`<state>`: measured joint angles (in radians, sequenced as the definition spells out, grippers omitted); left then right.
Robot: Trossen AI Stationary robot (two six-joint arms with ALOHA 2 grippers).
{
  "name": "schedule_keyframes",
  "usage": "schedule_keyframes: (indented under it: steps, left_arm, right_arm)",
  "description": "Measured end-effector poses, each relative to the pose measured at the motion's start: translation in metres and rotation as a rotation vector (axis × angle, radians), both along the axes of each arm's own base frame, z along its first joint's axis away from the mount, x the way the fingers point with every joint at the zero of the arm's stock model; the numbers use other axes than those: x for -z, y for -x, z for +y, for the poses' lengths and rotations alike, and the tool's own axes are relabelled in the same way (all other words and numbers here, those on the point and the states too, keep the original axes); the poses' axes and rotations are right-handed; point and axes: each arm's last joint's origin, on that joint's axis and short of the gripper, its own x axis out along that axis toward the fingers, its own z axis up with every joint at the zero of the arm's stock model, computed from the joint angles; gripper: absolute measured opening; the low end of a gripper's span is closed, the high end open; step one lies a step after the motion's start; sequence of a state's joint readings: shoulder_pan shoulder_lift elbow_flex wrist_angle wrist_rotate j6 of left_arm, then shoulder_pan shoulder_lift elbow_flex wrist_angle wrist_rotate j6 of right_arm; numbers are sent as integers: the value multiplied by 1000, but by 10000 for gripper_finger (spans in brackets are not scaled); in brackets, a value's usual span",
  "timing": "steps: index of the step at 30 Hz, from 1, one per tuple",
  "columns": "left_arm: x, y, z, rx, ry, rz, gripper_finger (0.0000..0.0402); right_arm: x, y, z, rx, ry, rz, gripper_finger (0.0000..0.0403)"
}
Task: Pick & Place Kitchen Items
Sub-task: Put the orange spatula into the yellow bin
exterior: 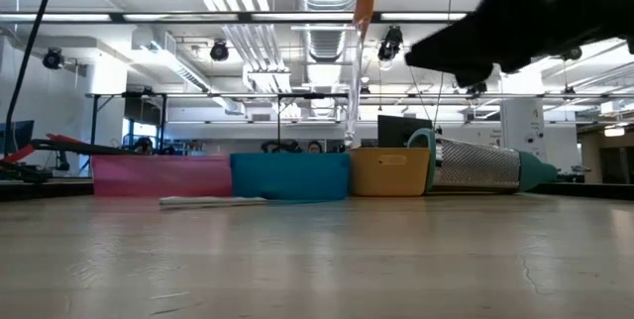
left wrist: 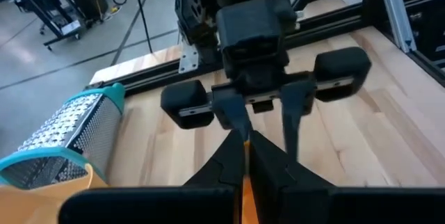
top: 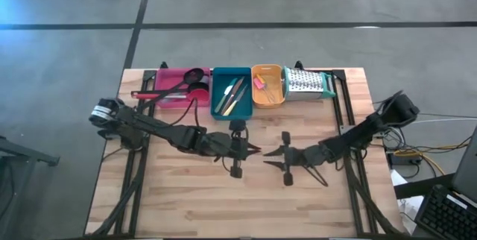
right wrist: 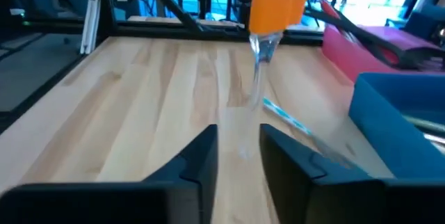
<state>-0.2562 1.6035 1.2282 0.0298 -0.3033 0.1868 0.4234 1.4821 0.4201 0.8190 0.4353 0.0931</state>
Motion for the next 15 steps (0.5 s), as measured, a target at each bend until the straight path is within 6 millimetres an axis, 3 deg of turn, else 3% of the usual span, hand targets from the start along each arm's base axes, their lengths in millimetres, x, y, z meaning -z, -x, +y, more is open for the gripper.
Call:
schedule_keyframes:
  steps: [8, 15]
  left_arm:
    - [-1, 0, 0, 3, 3, -4, 9]
    - [-3, -1, 1, 1, 6, -23, 9]
  right_arm:
    - [-8, -15, -4, 89, 1, -30, 187]
    - [-9, -28, -1, 102, -19, -33, 218]
